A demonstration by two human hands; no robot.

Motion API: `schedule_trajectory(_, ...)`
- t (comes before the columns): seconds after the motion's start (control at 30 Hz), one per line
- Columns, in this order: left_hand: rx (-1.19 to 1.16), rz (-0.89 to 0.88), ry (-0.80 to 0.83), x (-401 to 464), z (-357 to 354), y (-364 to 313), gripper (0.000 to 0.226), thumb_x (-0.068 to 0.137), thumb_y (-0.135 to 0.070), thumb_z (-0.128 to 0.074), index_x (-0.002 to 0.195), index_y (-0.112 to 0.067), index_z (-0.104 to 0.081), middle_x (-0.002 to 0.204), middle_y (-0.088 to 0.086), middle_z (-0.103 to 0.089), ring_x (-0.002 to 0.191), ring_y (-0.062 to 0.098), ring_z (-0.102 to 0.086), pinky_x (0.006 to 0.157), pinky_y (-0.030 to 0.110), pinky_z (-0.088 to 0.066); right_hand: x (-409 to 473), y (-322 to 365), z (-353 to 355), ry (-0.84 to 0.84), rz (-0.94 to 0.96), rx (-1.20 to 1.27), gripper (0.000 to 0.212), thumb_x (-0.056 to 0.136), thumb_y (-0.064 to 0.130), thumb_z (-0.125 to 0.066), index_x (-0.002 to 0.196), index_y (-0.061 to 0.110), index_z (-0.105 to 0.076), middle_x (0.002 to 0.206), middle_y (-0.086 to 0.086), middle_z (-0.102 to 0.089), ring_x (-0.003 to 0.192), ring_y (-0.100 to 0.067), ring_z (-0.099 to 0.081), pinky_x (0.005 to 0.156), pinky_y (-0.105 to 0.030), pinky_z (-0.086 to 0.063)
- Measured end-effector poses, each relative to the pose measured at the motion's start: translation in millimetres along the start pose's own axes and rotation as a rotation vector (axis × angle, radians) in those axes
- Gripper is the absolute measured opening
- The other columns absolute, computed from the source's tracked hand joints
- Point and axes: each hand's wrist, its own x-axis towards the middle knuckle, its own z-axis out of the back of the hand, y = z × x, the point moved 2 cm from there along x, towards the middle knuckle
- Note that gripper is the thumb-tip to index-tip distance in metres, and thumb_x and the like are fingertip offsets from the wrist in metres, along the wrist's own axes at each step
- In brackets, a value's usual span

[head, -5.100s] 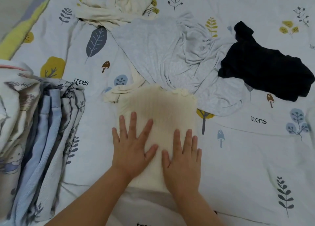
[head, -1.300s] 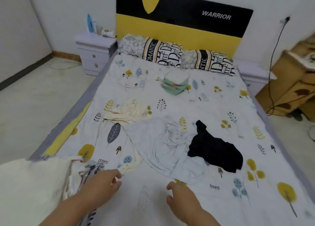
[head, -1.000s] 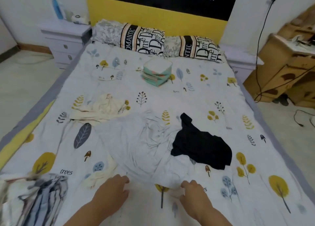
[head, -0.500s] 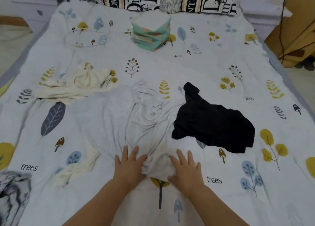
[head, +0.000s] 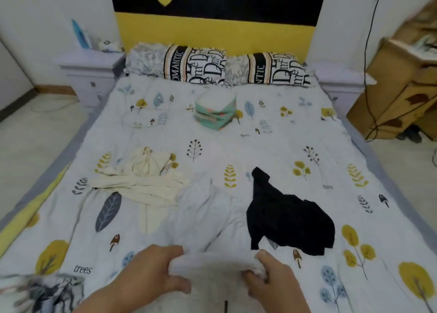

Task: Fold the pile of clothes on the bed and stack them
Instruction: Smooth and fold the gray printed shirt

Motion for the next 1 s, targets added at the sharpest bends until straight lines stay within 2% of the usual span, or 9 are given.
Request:
schedule_trajectory(0.17, 0.240, -0.072, -0.397, -40, 99, -53, 0.032, 0.076, -0.023, -0.064, 0.065, -0.039, -0.039, 0.067, -0.013, -0.053, 0.072, 0.010, -0.054, 0.060, 0.023, -0.036, -30, 94, 94, -0.142, 0.190, 0.125, 0.024, 0.080, 0.023, -0.062, 0.057, 0.027, -0.056, 0.056, 0.007, -0.058, 0.051, -0.003, -0.048, 0.050, -0.017, -0.034)
schedule_trajectory(0.3, 0.172, -0.083, -0.738, -81, 177, -94, 0.021, 0.072, -0.008, -0.065, 0.073, -0.027, -0.057, 0.071, -0.004, -0.065, 0.070, 0.020, -0.059, 0.058, 0.029, -0.041, -58, 162, 158, -0.281, 0.349, 0.162, 0.044, 0.088, 0.020, -0.058, 0.046, 0.026, -0.045, 0.044, 0.009, -0.044, 0.045, -0.004, -0.040, 0.045, -0.019, -0.027)
schedule_trajectory(0.47, 0.192, -0.173, -0.897, -140, 233, -138, 0.015, 0.068, -0.014, -0.077, 0.075, -0.019, -0.065, 0.069, 0.003, -0.067, 0.067, 0.022, -0.058, 0.052, 0.026, -0.035, -104, 234, 216, -0.378, 0.434, 0.218, 0.030, 0.090, 0.024, -0.055, 0.062, 0.015, -0.061, 0.056, 0.003, -0.058, 0.057, -0.015, -0.053, 0.052, -0.026, -0.033)
schedule_trajectory(0.6, 0.188, -0.210, -0.900, -190, 256, -164, 0.026, 0.069, -0.030, -0.079, 0.065, -0.028, -0.054, 0.061, -0.004, -0.059, 0.068, 0.024, -0.060, 0.057, 0.033, -0.041, -145, 285, 246, -0.362, 0.490, 0.365, 0.032, 0.091, 0.026, -0.056, 0.083, -0.004, -0.063, 0.071, -0.022, -0.062, 0.066, -0.027, -0.057, 0.062, -0.033, -0.040)
schedule_trajectory(0.7, 0.281, -0.235, -0.984, -221, 251, -190, 0.024, 0.072, -0.034, -0.076, 0.082, -0.029, -0.055, 0.083, -0.001, -0.065, 0.081, 0.026, -0.062, 0.058, 0.030, -0.038, -175, 328, 258, -0.294, 0.494, 0.478, 0.030, 0.091, 0.018, -0.055, 0.079, -0.009, -0.058, 0.069, -0.014, -0.053, 0.065, -0.023, -0.051, 0.060, -0.032, -0.038)
schedule_trajectory(0.77, 0.297, -0.407, -1.088, -239, 235, -215, 0.068, 0.065, -0.036, -0.080, 0.121, -0.021, -0.046, 0.117, 0.007, -0.054, 0.097, 0.026, -0.056, 0.073, 0.034, -0.046, -193, 356, 259, -0.223, 0.486, 0.528, 0.021, 0.090, 0.012, -0.053, 0.071, 0.006, -0.058, 0.071, -0.013, -0.054, 0.067, -0.023, -0.053, 0.060, -0.030, -0.041)
schedule_trajectory(0.83, 0.431, -0.739, -1.226, -261, 215, -244, 0.089, 0.064, -0.047, -0.077, 0.134, -0.021, -0.029, 0.127, 0.010, -0.035, 0.111, 0.027, -0.044, 0.093, 0.041, -0.041, -210, 379, 255, -0.163, 0.495, 0.553, 0.024, 0.088, 0.006, -0.051, 0.065, 0.009, -0.056, 0.070, -0.013, -0.052, 0.068, -0.023, -0.053, 0.057, -0.029, -0.041)
schedule_trajectory(0.9, 0.725, -0.994, -1.373, -276, 198, -267, 0.073, 0.070, -0.048, -0.071, 0.130, -0.027, -0.036, 0.124, 0.007, -0.033, 0.115, 0.022, -0.040, 0.100, 0.033, -0.028, -224, 393, 248, -0.109, 0.525, 0.551, 0.030, 0.087, 0.003, -0.050, 0.059, 0.010, -0.058, 0.064, -0.010, -0.051, 0.062, -0.023, -0.051, 0.053, -0.025, -0.039)
schedule_trajectory(1.0, 0.964, -1.040, -1.443, -287, 194, -281, 0.026, 0.065, -0.023, -0.077, 0.086, -0.025, -0.062, 0.118, 0.001, -0.047, 0.111, 0.016, -0.043, 0.096, 0.030, -0.025, -239, 397, 239, -0.019, 0.543, 0.569, 0.027, 0.088, 0.004, -0.051, 0.063, 0.009, -0.060, 0.067, -0.011, -0.053, 0.063, -0.023, -0.050, 0.053, -0.026, -0.040)
